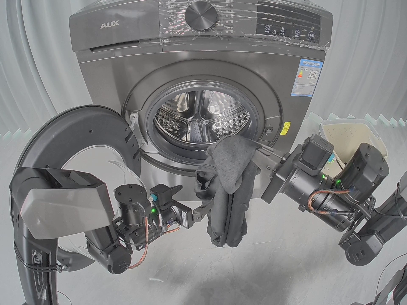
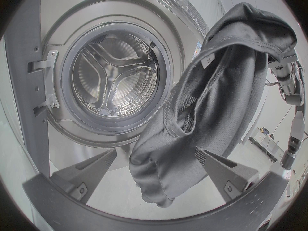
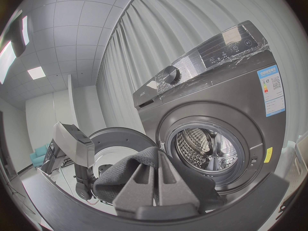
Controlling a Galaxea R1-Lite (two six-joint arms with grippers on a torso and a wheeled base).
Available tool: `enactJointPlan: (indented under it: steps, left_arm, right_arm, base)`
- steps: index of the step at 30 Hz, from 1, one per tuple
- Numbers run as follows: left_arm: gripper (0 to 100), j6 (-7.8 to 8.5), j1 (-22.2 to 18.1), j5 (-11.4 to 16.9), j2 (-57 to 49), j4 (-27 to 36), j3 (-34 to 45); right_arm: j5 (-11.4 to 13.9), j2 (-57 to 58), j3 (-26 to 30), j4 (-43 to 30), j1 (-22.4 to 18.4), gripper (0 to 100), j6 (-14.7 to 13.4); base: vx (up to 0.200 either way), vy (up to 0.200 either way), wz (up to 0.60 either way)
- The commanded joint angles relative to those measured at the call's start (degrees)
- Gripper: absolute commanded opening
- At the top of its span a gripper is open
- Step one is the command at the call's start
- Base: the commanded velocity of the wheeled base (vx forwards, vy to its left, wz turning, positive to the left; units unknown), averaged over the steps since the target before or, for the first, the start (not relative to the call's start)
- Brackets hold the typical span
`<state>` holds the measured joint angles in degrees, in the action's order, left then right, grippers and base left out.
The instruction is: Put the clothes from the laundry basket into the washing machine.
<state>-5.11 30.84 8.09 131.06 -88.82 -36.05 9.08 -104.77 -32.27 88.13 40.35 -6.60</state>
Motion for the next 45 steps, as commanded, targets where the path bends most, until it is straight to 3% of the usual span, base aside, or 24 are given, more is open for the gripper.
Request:
enactJointPlan:
  steps: [1, 35, 44, 45]
  left_arm:
    - [100, 0.19, -0.08, -0.01, 1.04, -0.04, -0.95]
    - [100, 0.45, -0.08, -1.06, 3.76, -0.04, -6.4]
    - [100, 0.54, -0.17, 0.08, 6.75, -0.12, -10.62]
    - [0, 0.54, -0.26, 0.17, 6.93, -0.12, -11.15]
  right_arm:
    - [0.06, 0.35, 0.89, 0.12, 0.61, 0, 0.0]
    - [-1.17, 0.09, 2.56, 0.12, 4.3, 0, -0.08]
    - [-1.44, -1.23, 2.47, 0.12, 5.44, 0, -0.79]
    - [-1.44, -1.32, 2.47, 0.2, 5.44, 0, -0.79]
  base:
    - [0.0, 0.0, 0.0]
    - [0.0, 0.0, 0.0]
    - [0.0, 0.0, 0.0]
    - [0.0, 0.0, 0.0]
